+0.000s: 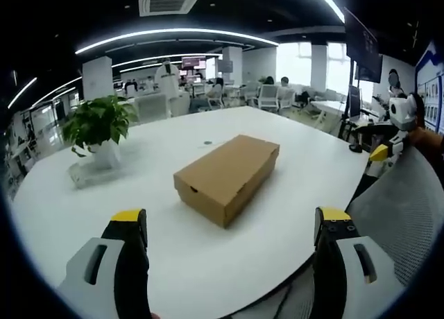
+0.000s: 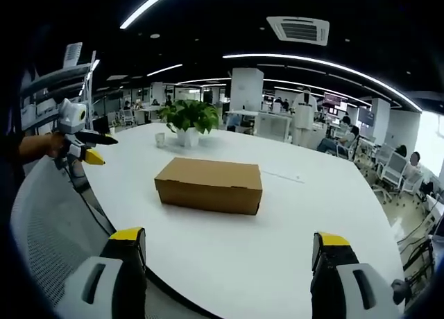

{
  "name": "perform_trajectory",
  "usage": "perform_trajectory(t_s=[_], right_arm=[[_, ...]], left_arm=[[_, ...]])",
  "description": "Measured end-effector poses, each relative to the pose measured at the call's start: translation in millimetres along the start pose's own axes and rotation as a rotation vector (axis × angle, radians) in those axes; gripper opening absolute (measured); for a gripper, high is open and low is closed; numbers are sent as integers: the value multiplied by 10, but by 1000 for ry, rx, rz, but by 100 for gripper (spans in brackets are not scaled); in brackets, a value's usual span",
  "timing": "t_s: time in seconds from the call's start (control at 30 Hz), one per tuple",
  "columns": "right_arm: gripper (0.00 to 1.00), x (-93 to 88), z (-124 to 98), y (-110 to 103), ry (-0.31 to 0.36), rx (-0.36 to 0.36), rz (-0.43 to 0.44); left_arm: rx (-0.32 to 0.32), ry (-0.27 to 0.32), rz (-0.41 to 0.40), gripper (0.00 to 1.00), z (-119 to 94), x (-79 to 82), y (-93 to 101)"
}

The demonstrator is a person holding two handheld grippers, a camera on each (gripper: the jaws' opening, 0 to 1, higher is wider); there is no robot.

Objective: Operate the shoe box by opening the lid, removing the specified soft item, and placing it in the target area until the item is outside and the box remains undamaged.

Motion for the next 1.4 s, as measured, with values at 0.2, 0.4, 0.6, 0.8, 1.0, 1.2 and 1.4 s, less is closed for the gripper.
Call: perform_trajectory(t_s=[0.2,0.4,0.6,0.8,1.0,1.2,1.4], right_arm=[[100,71,1,-7,-4,18,-28],[100,72,23,7,-11,42,-36],[100,72,52,38,-21,44,-44],[100,110,86,88,-22,47,-49],[100,168,144,151,-12,57,-57],[100,232,219,187,0,74,-65],[100,278,306,233,0,86,-85]], left_arm=[[-35,11,-10,99,16,24,28],[-28,40,1,97,41,42,4],[-28,31,0,97,69,10,-14],[-36,19,10,97,119,-2,18],[-51,26,5,95,179,30,56],[-64,28,2,94,250,55,78],[-77,30,12,93,300,75,86]])
Point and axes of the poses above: the point that each gripper's makers call its tool centre point, and the gripper's own axes: z roughly forward along the fingers, y roughly to its right, x roughly out of its top, the point moved 5 cm from there along -z, roughly backward along the fingers, and after that the axes turned 2 degrees about z, right-handed, at the moved point
